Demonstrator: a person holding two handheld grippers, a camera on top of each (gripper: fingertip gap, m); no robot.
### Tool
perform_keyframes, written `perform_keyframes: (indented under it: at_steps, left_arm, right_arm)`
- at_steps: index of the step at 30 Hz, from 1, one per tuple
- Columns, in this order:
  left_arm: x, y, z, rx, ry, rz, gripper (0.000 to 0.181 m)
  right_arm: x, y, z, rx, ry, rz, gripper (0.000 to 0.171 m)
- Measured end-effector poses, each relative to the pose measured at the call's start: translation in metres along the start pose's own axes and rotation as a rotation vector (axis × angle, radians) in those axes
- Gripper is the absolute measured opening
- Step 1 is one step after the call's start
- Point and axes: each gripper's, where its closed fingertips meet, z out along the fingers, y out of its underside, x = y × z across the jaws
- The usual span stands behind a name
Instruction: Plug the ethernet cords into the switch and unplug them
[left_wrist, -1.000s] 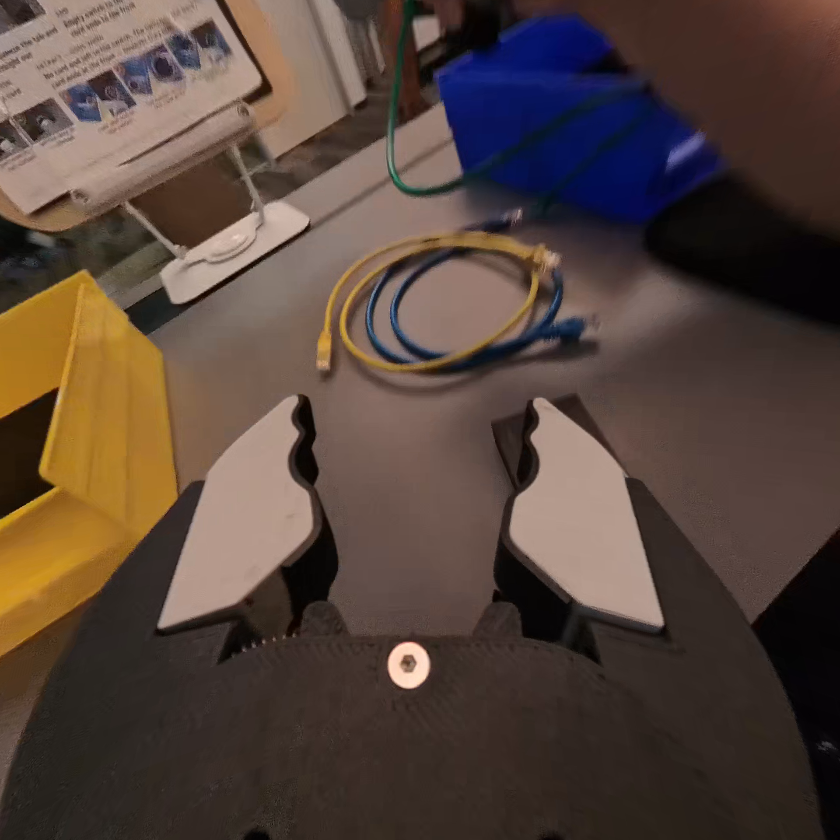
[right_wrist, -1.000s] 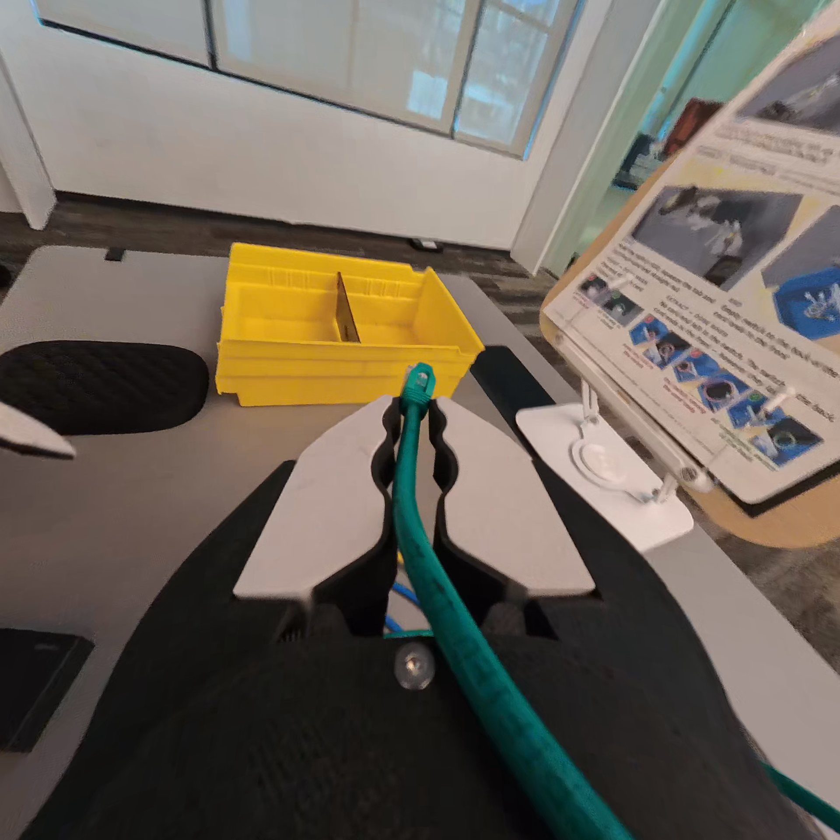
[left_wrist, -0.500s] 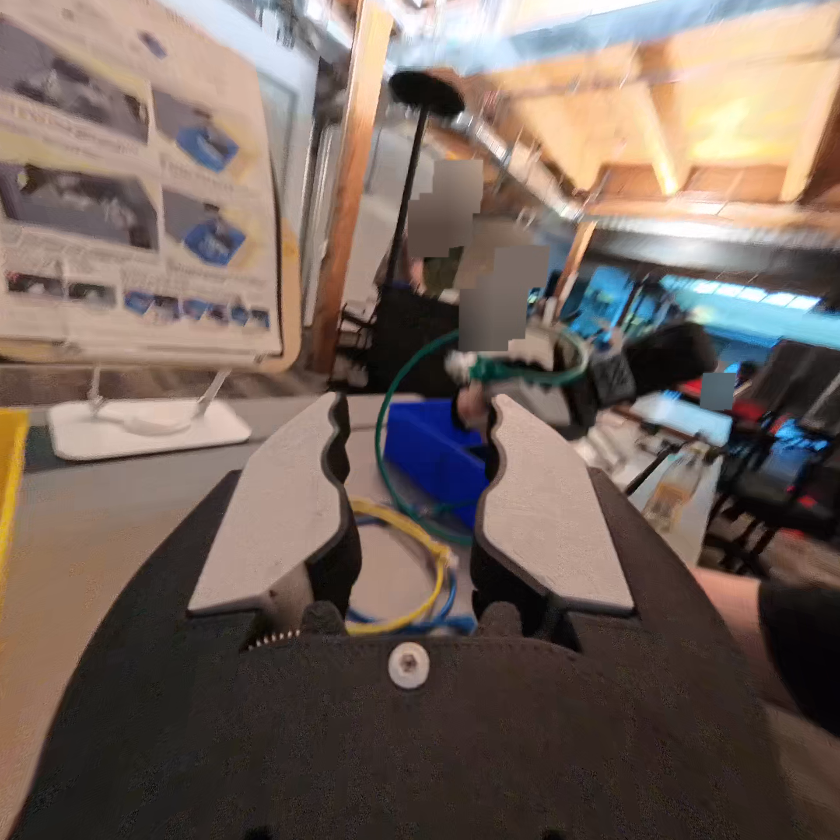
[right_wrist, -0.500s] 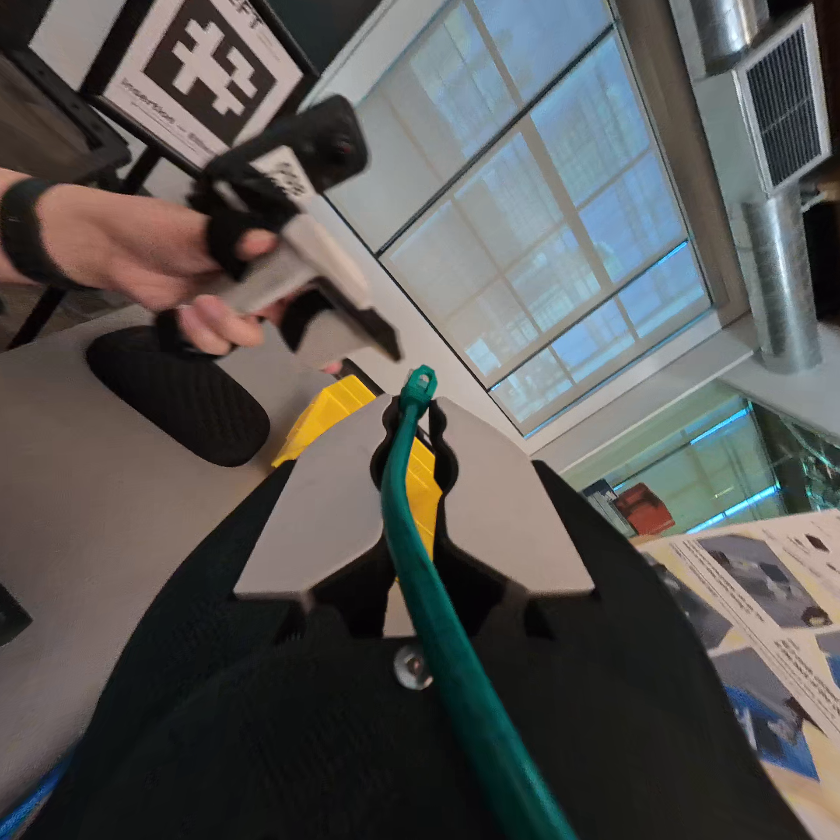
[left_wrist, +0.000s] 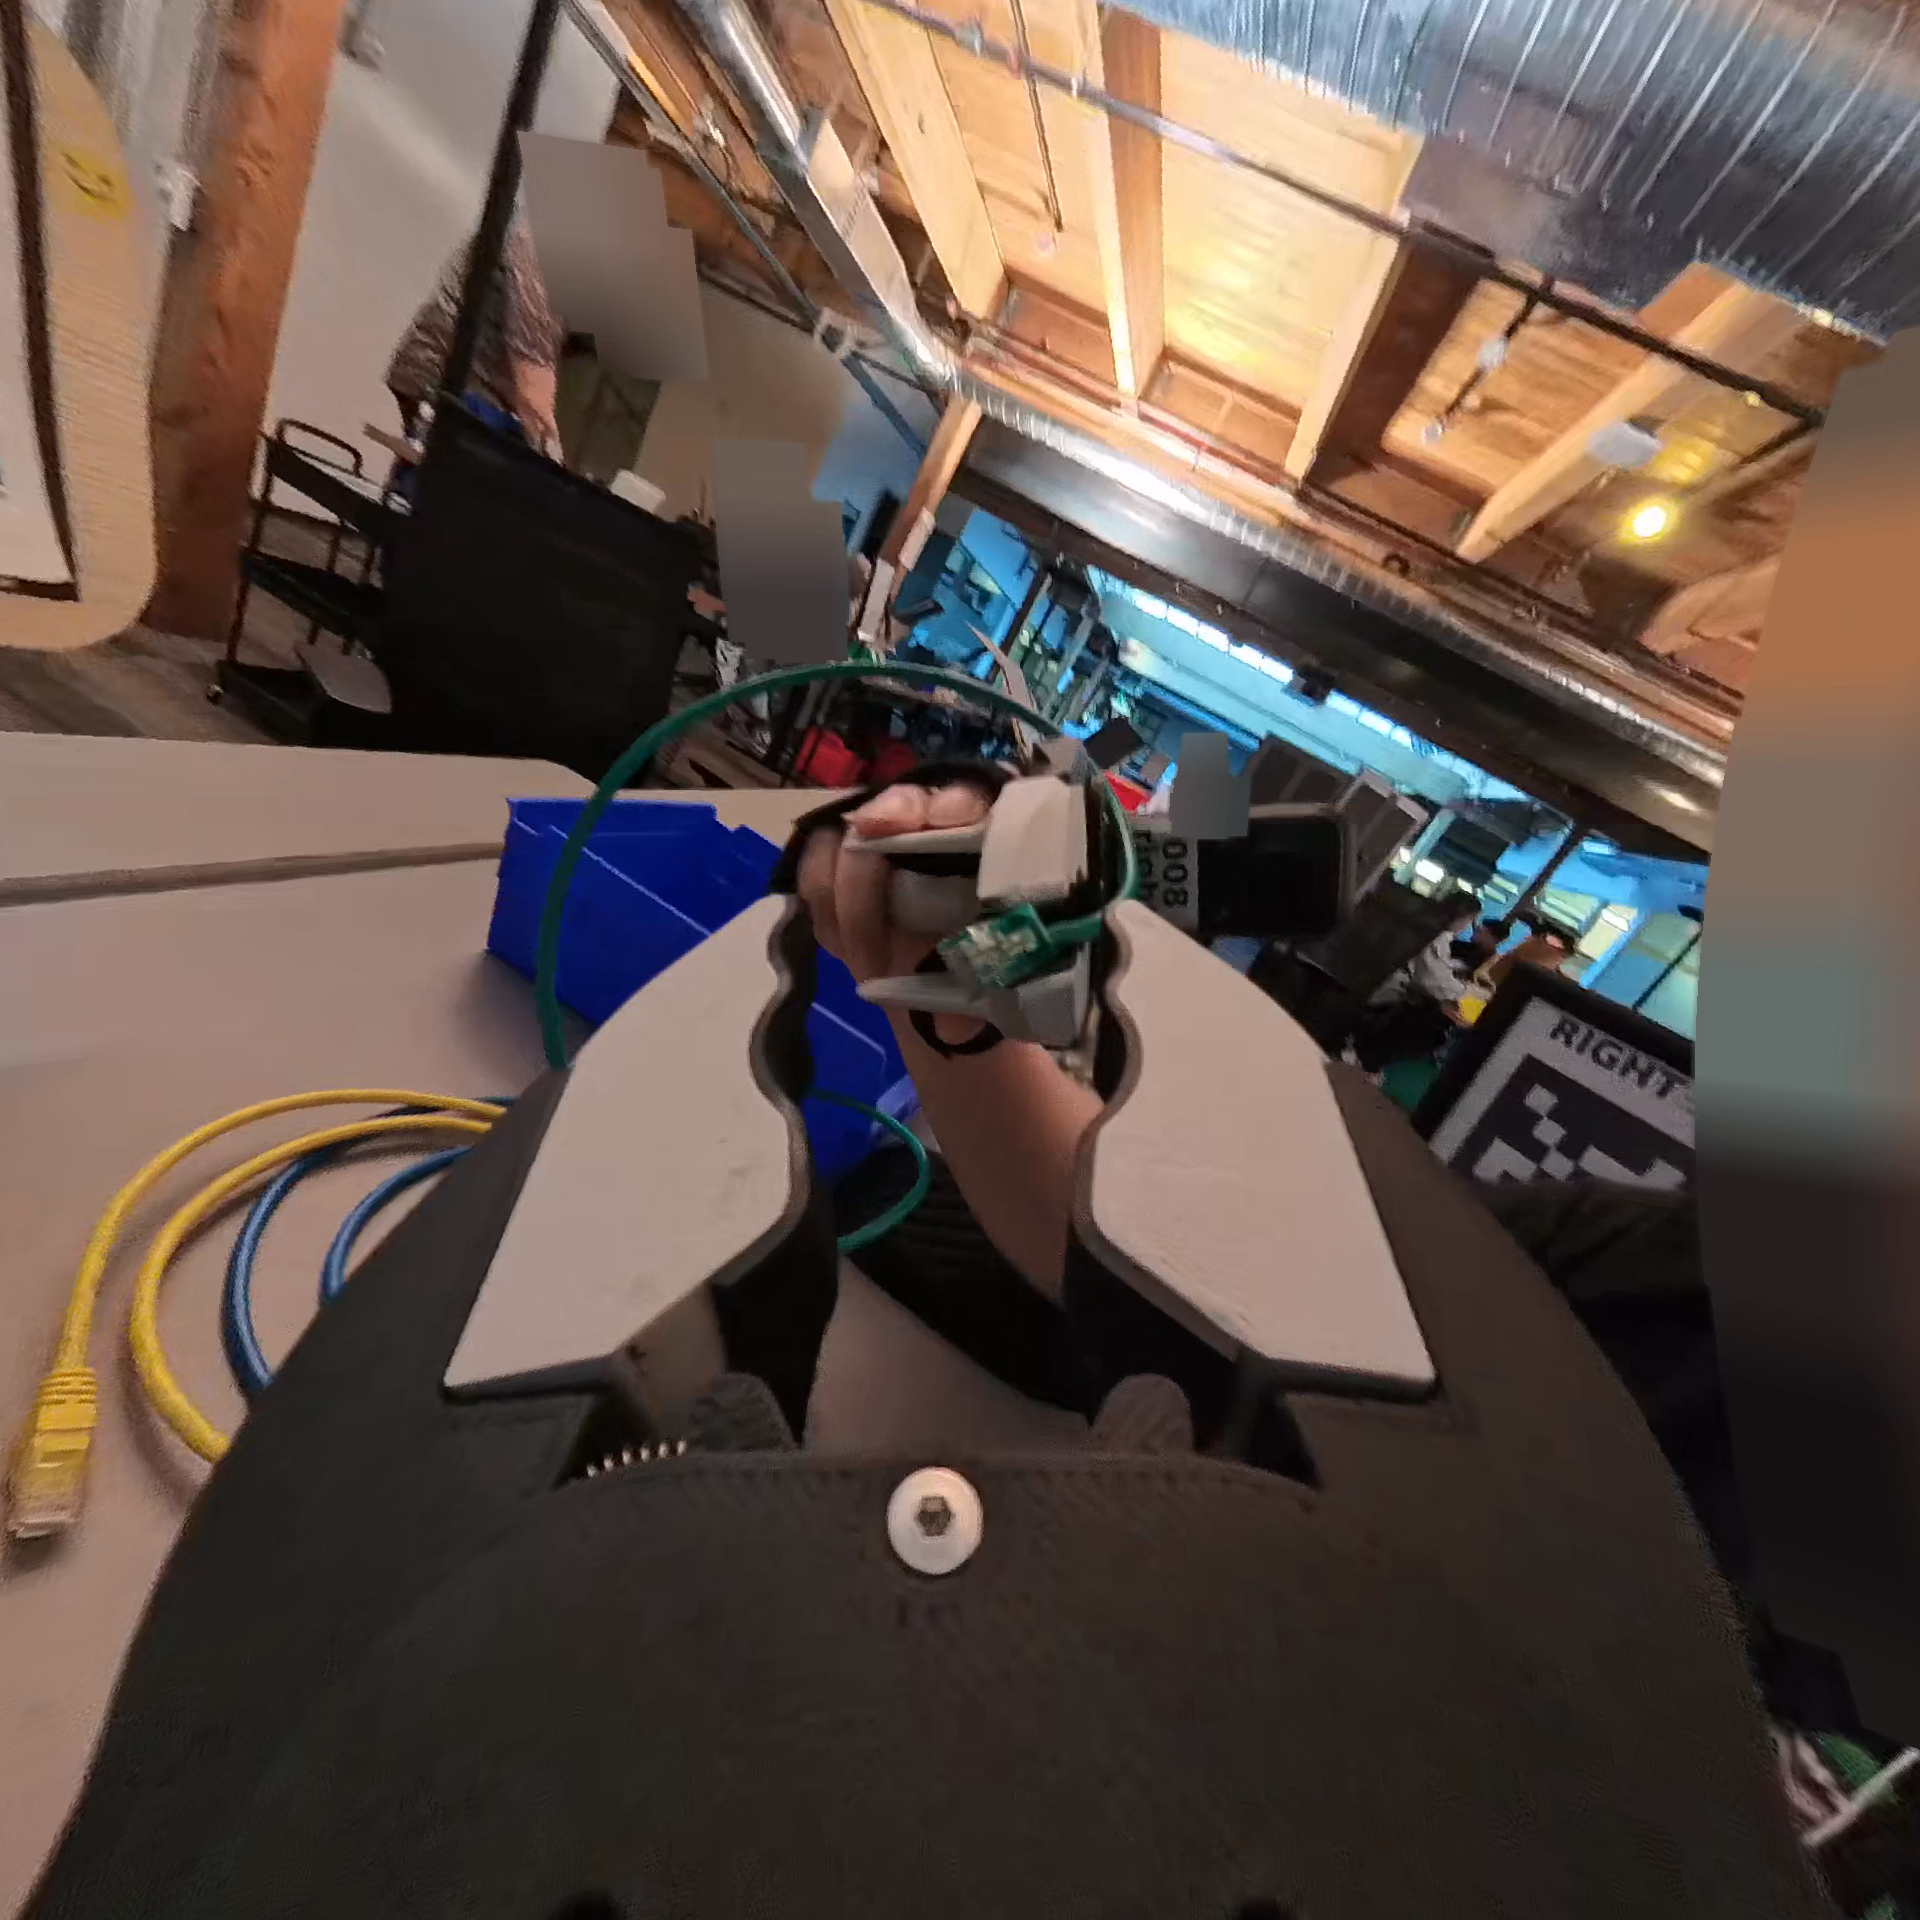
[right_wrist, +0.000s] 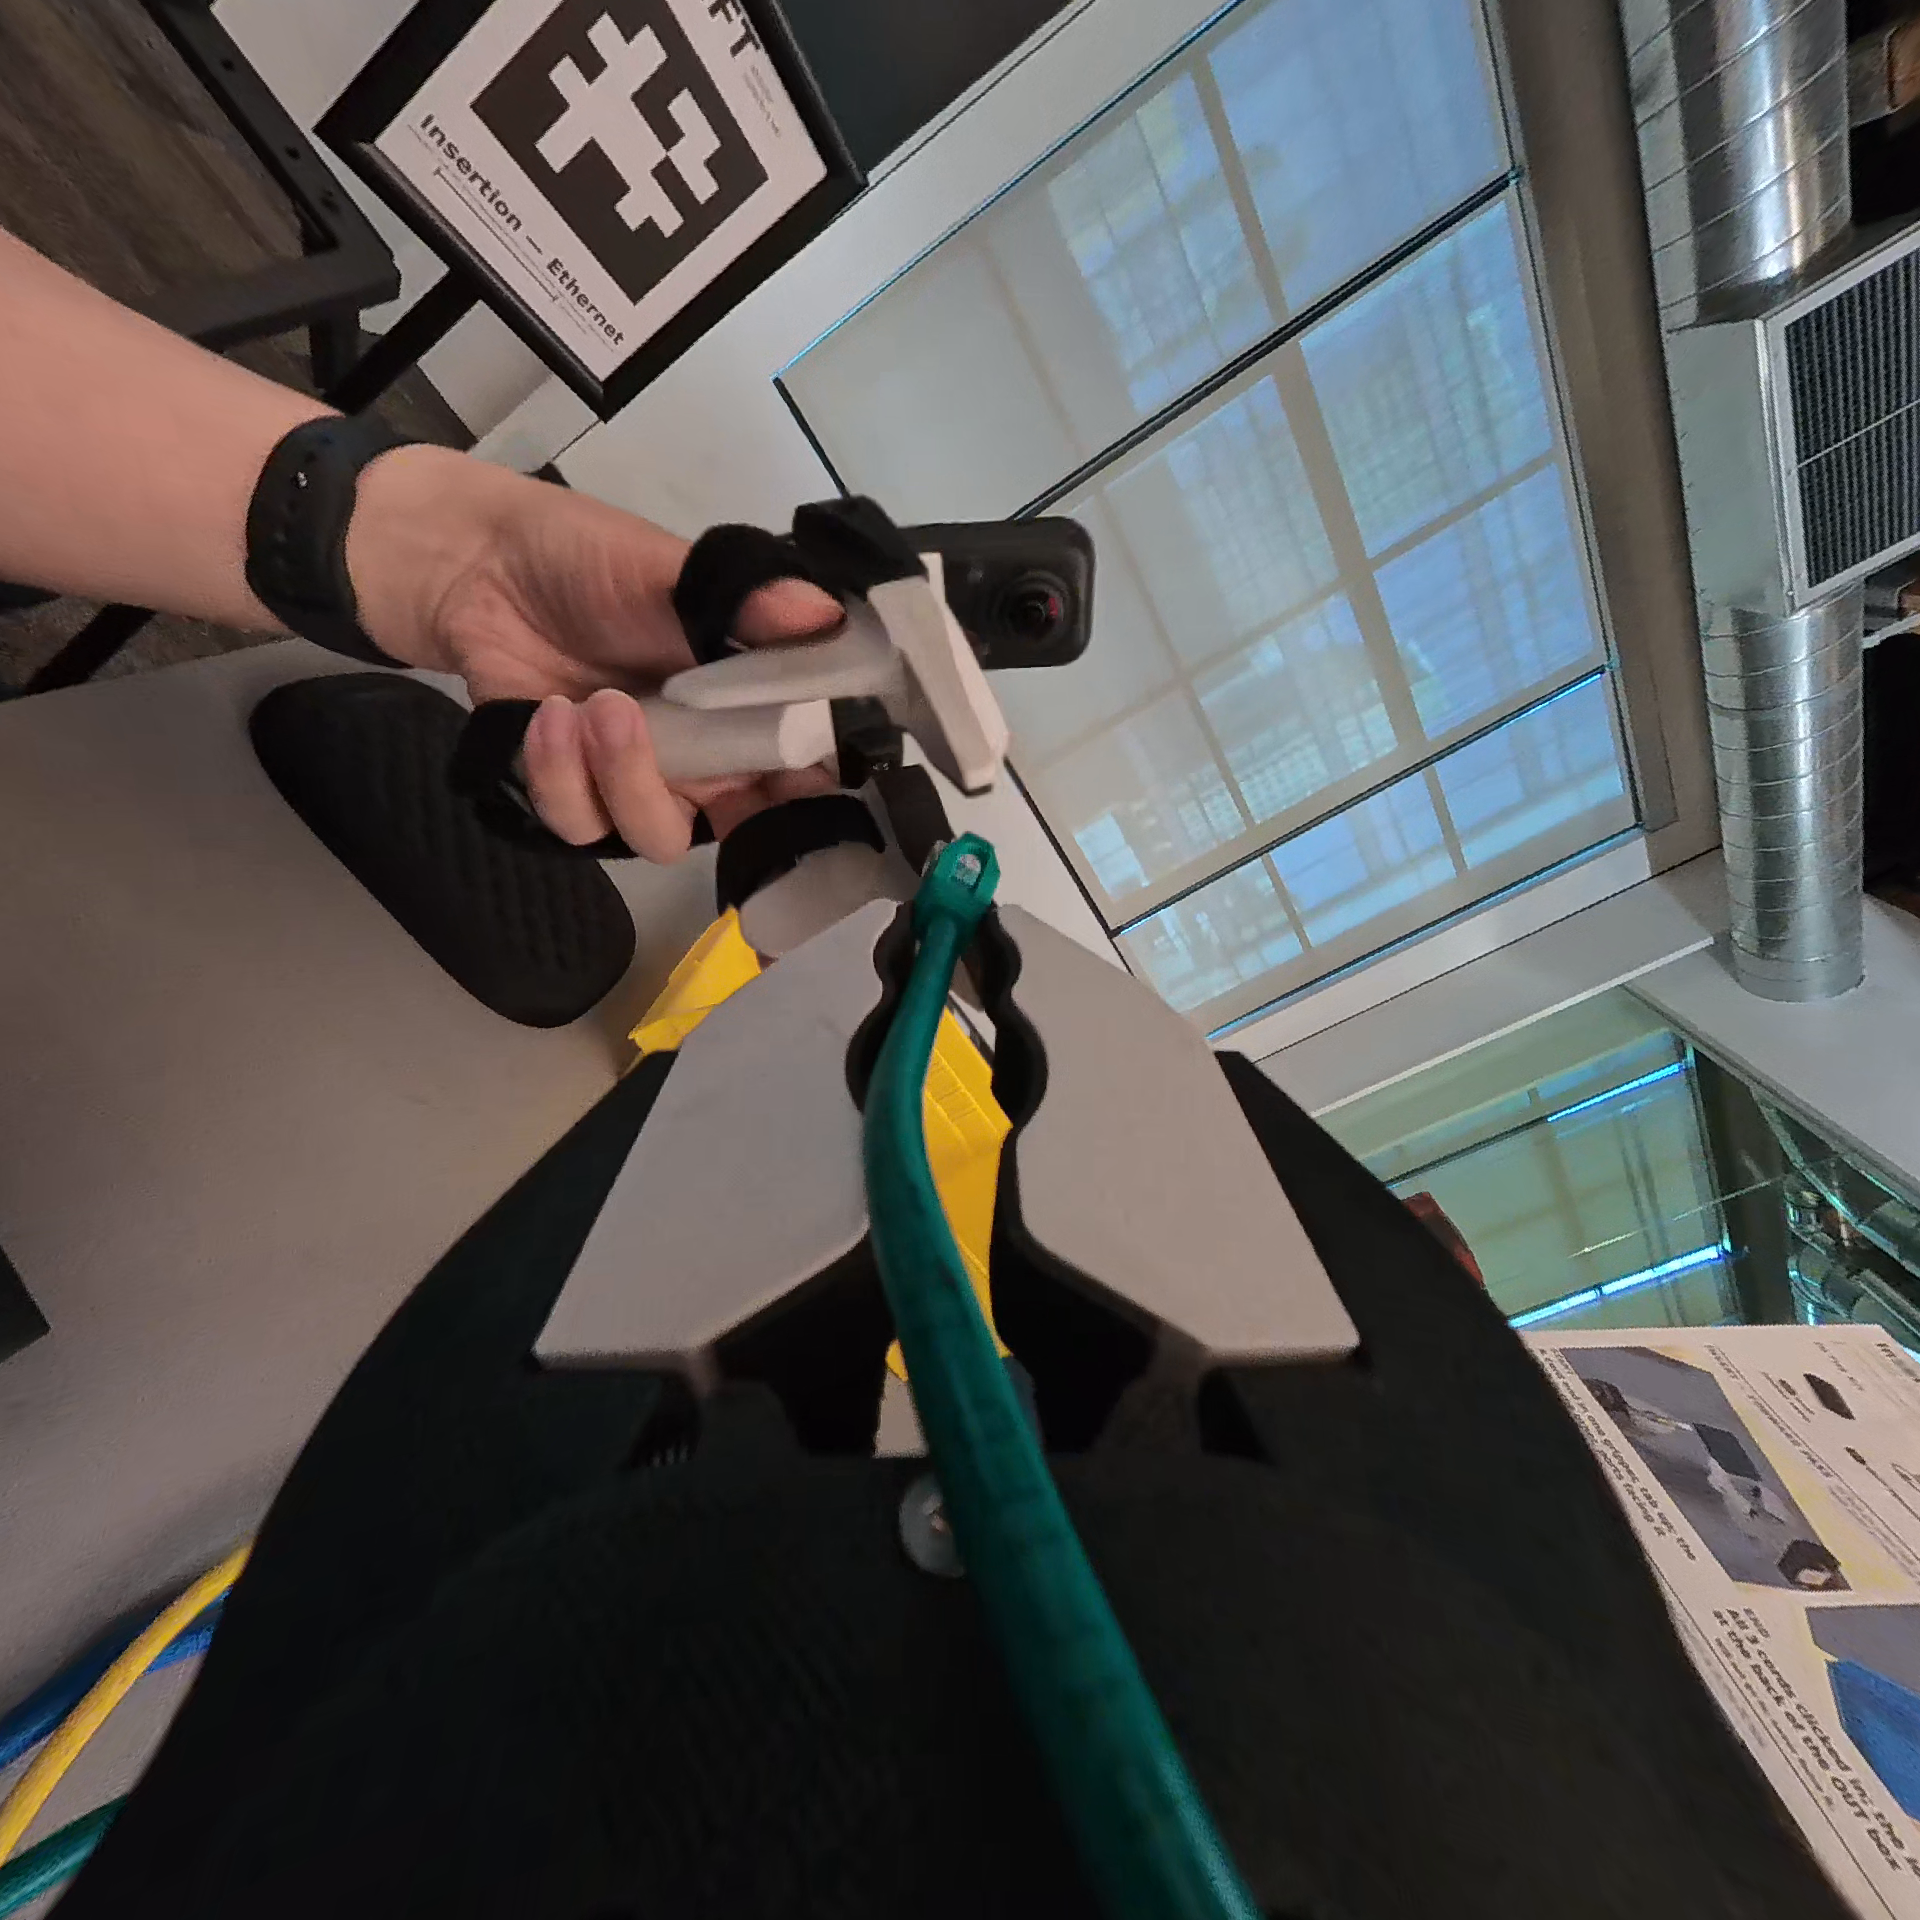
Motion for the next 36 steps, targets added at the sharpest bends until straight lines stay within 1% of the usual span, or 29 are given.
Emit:
perform_keyframes:
  at_steps: [1, 2, 3, 4, 6, 10, 12, 14, 17, 21, 25, 27, 30, 36]
  left_arm:
    - [0.001, 0.005, 0.002, -0.030, 0.002, 0.011, 0.049]
    - [0.003, 0.009, 0.004, -0.056, 0.011, 0.027, 0.041]
    - [0.006, 0.011, 0.005, -0.071, 0.032, 0.038, 0.026]
    - [0.007, 0.011, 0.006, -0.076, 0.041, 0.039, 0.021]
    - [0.008, 0.010, 0.006, -0.063, 0.046, 0.070, 0.020]
    - [0.006, -0.001, 0.001, 0.032, 0.022, 0.149, 0.019]
    - [0.004, -0.004, -0.002, 0.057, -0.007, 0.196, 0.019]
    - [0.006, -0.008, -0.004, 0.085, -0.021, 0.245, 0.019]
    - [0.007, -0.014, -0.007, 0.131, -0.044, 0.291, 0.019]
    - [0.009, -0.017, -0.009, 0.151, -0.062, 0.343, 0.019]
    - [0.008, -0.021, -0.015, 0.196, -0.077, 0.367, 0.018]
    - [0.009, -0.023, -0.018, 0.214, -0.053, 0.332, 0.017]
    - [0.007, -0.022, -0.018, 0.220, -0.085, 0.379, 0.017]
    - [0.010, -0.022, -0.020, 0.234, -0.082, 0.425, 0.016]
  right_arm:
    - [-0.001, 0.001, 0.000, 0.004, -0.001, -0.005, 0.013]
    - [-0.001, 0.000, 0.000, 0.016, -0.005, -0.019, 0.013]
    - [-0.002, 0.001, 0.000, 0.021, -0.009, -0.032, 0.013]
    - [-0.003, 0.001, -0.001, 0.025, -0.008, -0.035, 0.013]
    - [-0.001, 0.001, -0.001, 0.035, -0.004, -0.007, 0.013]
    - [0.001, 0.008, 0.007, 0.025, -0.031, 0.224, 0.020]
    - [0.002, 0.012, 0.011, 0.009, -0.014, 0.281, 0.017]
    - [0.006, 0.009, 0.014, 0.042, 0.009, 0.350, 0.013]
    - [0.013, 0.008, 0.017, 0.078, 0.039, 0.477, 0.018]
    - [0.012, 0.006, 0.020, 0.116, 0.068, 0.501, 0.017]
    - [0.018, -0.009, 0.015, 0.233, 0.063, 0.580, 0.015]
    - [0.019, -0.007, 0.014, 0.215, 0.061, 0.575, 0.014]
    - [0.017, -0.001, 0.016, 0.145, 0.057, 0.543, 0.013]
    - [0.014, -0.002, 0.018, 0.136, 0.014, 0.582, 0.010]
